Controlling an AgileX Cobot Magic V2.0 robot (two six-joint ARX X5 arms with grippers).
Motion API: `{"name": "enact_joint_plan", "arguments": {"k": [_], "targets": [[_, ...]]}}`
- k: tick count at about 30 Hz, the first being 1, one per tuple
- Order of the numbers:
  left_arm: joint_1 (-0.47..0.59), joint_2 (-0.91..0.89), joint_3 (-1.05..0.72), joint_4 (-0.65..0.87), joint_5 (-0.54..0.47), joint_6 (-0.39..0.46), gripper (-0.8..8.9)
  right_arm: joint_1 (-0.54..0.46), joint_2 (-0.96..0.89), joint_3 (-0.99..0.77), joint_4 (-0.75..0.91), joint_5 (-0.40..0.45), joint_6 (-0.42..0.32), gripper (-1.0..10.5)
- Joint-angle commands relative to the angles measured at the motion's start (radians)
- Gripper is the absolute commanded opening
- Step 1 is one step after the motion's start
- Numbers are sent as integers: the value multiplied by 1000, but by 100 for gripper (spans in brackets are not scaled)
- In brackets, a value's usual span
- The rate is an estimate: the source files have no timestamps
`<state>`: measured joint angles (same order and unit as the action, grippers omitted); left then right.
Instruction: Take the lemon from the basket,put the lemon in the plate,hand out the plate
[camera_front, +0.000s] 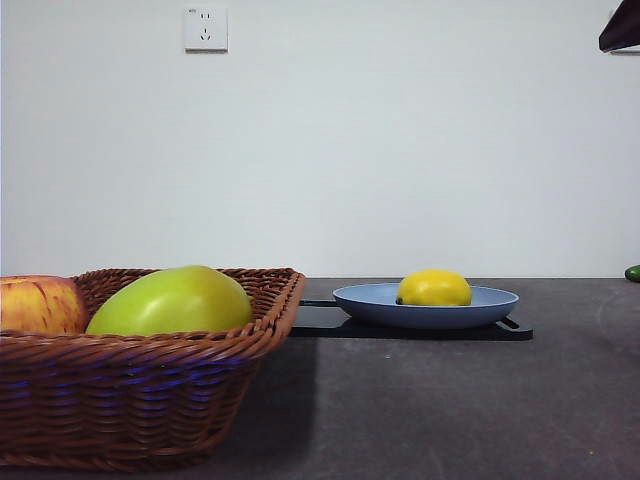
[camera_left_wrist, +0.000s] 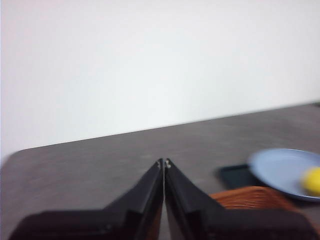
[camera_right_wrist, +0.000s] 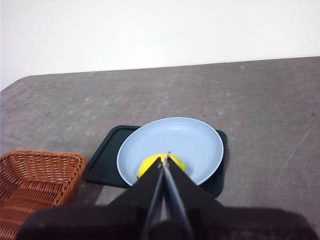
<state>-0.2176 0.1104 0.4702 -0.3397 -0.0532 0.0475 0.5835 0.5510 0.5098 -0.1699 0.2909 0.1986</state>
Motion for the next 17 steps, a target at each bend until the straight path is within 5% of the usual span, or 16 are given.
{"name": "enact_joint_plan", "arguments": {"k": [1,17], "targets": [[49,-58,-99,31,-32,20,8,6,2,9,13,4,10,3],[141,-109,-419,92,-20,-54,8,6,2,9,13,4,10,3]]}}
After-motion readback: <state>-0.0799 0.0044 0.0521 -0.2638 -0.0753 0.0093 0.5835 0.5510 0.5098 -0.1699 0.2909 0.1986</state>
